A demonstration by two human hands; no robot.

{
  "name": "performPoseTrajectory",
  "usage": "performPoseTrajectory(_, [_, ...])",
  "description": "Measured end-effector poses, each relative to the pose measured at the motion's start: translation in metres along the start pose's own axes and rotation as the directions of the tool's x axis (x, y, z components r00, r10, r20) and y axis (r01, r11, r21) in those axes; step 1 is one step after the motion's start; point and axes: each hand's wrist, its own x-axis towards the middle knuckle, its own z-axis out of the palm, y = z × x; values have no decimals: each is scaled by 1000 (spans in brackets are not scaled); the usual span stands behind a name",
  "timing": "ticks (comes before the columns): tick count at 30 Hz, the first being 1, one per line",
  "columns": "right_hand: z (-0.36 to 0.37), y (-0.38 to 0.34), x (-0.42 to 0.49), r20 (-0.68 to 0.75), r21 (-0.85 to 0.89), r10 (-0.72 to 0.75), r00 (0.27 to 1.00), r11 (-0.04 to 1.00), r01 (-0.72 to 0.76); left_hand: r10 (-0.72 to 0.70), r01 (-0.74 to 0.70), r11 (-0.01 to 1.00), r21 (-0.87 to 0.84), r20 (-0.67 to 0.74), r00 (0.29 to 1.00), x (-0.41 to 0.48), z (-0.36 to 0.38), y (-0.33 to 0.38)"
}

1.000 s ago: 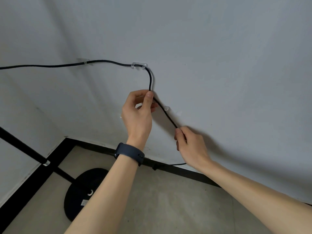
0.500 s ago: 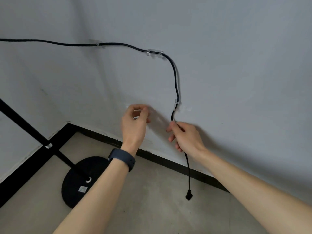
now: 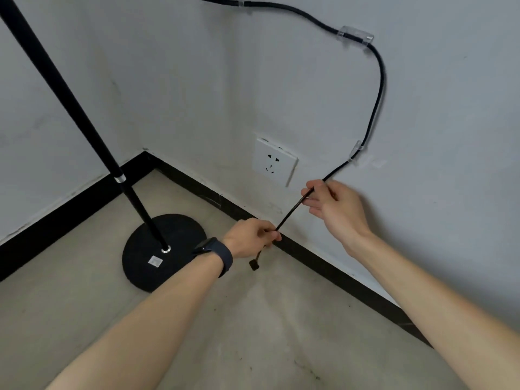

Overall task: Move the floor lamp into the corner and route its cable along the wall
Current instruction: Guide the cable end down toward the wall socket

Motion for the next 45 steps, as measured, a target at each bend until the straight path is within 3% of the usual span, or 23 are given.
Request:
performPoseTrajectory(5, [10, 20, 2, 139, -222, 146, 979, 969, -113, 36, -36, 999, 15, 20, 999, 6, -4, -6])
performPoseTrajectory(8, [25, 35, 0, 197, -190, 227, 954, 963, -190, 35, -35, 999, 23, 22, 999, 12, -4, -6])
performPoseTrajectory(13, [50, 50, 8, -34, -123, 173, 984, 977, -176, -86, 85, 996, -17, -70, 994, 18, -9, -39])
performPoseTrajectory(19, [59, 64, 18, -206, 34, 196, 959, 981, -193, -193, 219, 969, 116, -203, 960, 17, -11, -95])
performPoseTrajectory(26, [72, 73, 31, -252, 46, 249, 935, 968, -245, -250, 186, 964, -187, -415, 875, 38, -11, -90])
performPoseTrajectory(34, [85, 86, 34, -330, 50, 224, 917, 974, -220, -280, 202, 957, -209, -486, 828, 53, -3, -78])
performPoseTrajectory(37, [86, 89, 29, -357, -40, 137, 924, 986, -162, -281, 183, 953, -242, -475, 834, 58, 0, -74])
performPoseTrajectory(40, [82, 95, 25, -331, -247, 28, 943, 962, -116, -289, 183, 945, -271, -431, 855, 62, 3, -73])
performPoseTrajectory(43, [79, 102, 23, -326, -297, 28, 945, 946, -130, -346, 135, 873, -469, -399, 849, 69, 3, -73])
performPoseTrajectory(45, [78, 107, 22, -340, -301, 46, 939, 941, -155, -420, 77, 717, -693, -342, 841, 73, -1, -73])
